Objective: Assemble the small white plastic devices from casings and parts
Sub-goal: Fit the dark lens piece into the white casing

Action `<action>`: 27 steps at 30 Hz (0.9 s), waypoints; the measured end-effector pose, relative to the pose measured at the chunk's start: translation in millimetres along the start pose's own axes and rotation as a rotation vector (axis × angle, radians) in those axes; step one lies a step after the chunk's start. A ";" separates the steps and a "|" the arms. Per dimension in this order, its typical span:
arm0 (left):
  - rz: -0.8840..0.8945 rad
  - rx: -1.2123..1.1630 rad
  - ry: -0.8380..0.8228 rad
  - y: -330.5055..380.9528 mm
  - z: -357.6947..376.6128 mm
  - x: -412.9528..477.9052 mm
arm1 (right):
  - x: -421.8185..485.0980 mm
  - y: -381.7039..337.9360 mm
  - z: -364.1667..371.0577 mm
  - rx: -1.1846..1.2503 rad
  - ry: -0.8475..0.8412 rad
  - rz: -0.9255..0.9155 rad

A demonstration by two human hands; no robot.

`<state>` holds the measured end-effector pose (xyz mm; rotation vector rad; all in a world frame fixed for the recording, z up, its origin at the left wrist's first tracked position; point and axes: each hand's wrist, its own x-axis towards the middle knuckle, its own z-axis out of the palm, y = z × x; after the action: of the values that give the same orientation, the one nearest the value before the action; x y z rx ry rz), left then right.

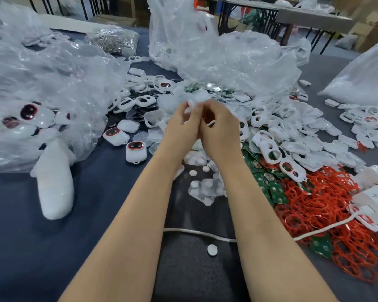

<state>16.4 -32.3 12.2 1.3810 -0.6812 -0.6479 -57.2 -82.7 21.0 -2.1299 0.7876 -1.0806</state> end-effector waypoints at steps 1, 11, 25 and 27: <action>-0.025 -0.083 0.022 2.4 -5.5 0.9 | 2.0 -5.8 4.0 0.004 -0.029 -0.019; -0.012 -0.405 0.522 20.4 -83.6 13.7 | 19.0 -41.4 73.7 0.274 -0.174 0.055; 0.079 -0.494 0.731 33.8 -122.9 15.7 | 32.7 -66.5 175.7 -0.437 -0.449 0.078; 0.074 -0.477 0.721 35.0 -123.0 15.9 | 34.7 -66.1 175.1 -0.344 -0.439 0.094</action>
<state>120.6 38.4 39.8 1.0276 0.0098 -0.1943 122.3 -22.0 3.0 -2.4616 0.8911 -0.4191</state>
